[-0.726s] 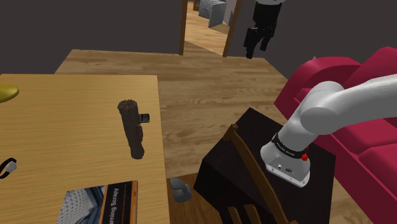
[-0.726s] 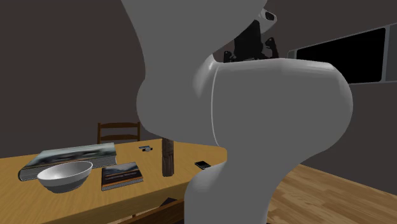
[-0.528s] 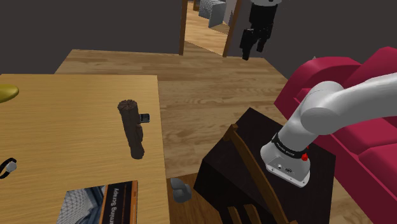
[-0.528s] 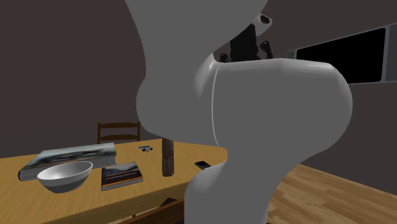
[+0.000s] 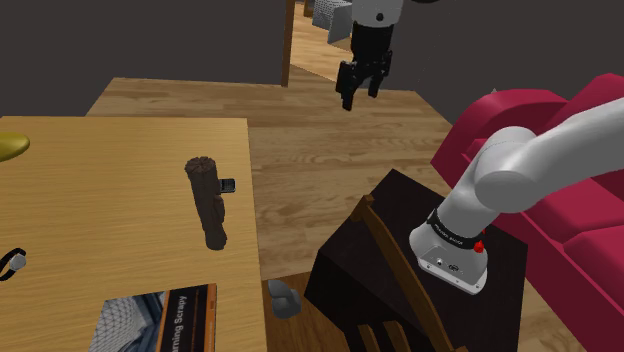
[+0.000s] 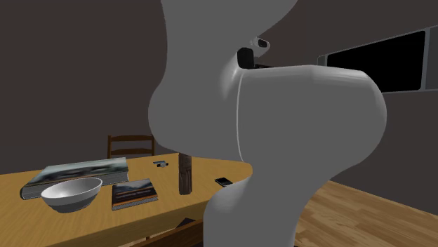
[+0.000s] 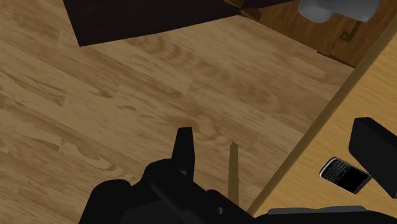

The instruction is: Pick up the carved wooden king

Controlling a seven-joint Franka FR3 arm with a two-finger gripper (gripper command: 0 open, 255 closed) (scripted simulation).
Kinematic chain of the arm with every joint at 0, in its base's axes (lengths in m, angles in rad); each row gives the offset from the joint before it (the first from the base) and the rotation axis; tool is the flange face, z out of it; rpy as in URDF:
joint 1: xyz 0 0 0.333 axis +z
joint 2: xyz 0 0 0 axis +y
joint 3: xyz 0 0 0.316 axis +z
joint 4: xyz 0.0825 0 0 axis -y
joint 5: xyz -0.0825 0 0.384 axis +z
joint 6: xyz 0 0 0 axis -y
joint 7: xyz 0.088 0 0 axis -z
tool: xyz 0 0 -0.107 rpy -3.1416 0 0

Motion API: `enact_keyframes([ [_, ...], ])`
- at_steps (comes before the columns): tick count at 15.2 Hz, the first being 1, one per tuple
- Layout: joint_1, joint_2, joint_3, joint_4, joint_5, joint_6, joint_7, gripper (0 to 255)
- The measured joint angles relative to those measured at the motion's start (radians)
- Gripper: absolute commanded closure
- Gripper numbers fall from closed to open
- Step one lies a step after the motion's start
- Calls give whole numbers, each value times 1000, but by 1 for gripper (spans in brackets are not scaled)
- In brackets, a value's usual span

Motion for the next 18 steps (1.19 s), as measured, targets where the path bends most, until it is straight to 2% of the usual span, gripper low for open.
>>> enact_keyframes([
  [3, 19, 66, 55, 25, 31, 53, 64, 0],
  [10, 39, 271, 167, 134, 46, 177, 200, 0],
  [18, 64, 531, 275, 317, -24, 272, 374, 0],
])
